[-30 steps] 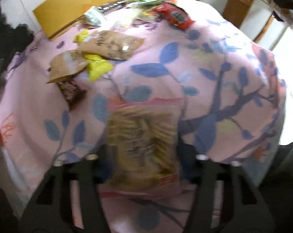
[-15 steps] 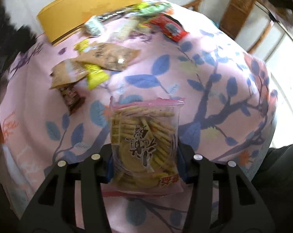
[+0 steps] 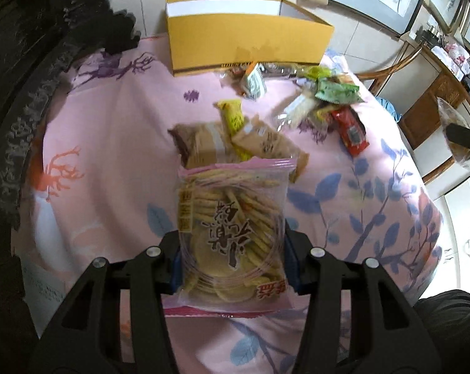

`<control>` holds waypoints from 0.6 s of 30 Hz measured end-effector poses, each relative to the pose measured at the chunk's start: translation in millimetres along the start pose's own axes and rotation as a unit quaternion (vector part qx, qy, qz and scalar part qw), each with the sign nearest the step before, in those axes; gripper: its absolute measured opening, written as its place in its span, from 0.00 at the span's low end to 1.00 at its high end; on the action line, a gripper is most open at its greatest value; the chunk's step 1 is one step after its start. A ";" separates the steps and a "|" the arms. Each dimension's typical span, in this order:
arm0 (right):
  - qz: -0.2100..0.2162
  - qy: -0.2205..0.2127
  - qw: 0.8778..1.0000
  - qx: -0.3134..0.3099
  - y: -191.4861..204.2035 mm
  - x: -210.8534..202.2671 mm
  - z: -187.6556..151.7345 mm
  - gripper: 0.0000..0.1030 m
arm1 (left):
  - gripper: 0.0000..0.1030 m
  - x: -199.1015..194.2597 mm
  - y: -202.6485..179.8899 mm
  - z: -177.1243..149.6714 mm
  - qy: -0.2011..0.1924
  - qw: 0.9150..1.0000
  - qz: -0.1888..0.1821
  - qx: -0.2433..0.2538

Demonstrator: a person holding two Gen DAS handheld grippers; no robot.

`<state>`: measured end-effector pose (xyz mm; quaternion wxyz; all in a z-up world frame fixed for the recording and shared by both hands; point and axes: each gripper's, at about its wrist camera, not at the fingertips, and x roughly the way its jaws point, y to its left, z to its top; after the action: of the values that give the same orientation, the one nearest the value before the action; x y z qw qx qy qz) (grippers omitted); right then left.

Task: Organize snacks
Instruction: 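Carry the pastry bag toward the yellow box with the right tool while the left tool carries the cookie bag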

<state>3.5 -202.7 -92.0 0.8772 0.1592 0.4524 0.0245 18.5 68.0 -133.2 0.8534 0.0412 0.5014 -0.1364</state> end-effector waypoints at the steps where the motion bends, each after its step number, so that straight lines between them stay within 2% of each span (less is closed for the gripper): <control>1: 0.005 0.000 1.000 -0.003 -0.4 2.4 2.5 0.60 | 0.49 1.5 -2.0 2.2 0.000 1.000 0.001 0.004; 3: 0.025 0.004 1.000 -0.004 -0.5 10.7 10.1 0.60 | 0.49 10.3 -5.0 6.5 0.010 1.000 0.000 -0.001; 5: 0.042 -0.003 0.999 -0.008 -0.8 18.0 12.9 0.61 | 0.49 21.2 -9.5 6.8 0.023 0.999 -0.023 -0.007; 7: 0.037 -0.005 0.999 -0.019 0.5 25.6 12.9 0.60 | 0.49 27.9 -18.2 6.5 0.031 0.999 -0.017 0.002; 8: 0.035 0.008 0.999 -0.024 0.8 33.3 12.5 0.60 | 0.49 30.0 -24.3 6.9 0.034 0.999 -0.016 0.010; 11: 0.050 0.034 0.998 -0.026 -0.6 48.7 14.1 0.60 | 0.49 32.6 -32.1 8.5 0.040 0.998 -0.040 0.015; 14: 0.047 0.030 0.998 -0.026 -4.5 56.6 15.0 0.60 | 0.49 36.4 -42.4 14.3 0.039 0.998 -0.036 0.023; 18: 0.053 0.051 0.997 -0.021 -10.9 72.4 8.2 0.60 | 0.49 51.7 -52.1 20.1 0.059 0.996 -0.060 0.016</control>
<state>51.8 -201.7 -147.8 0.8536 0.1630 0.4867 0.0889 45.1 4.0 -164.7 0.8117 0.0328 0.5502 -0.1932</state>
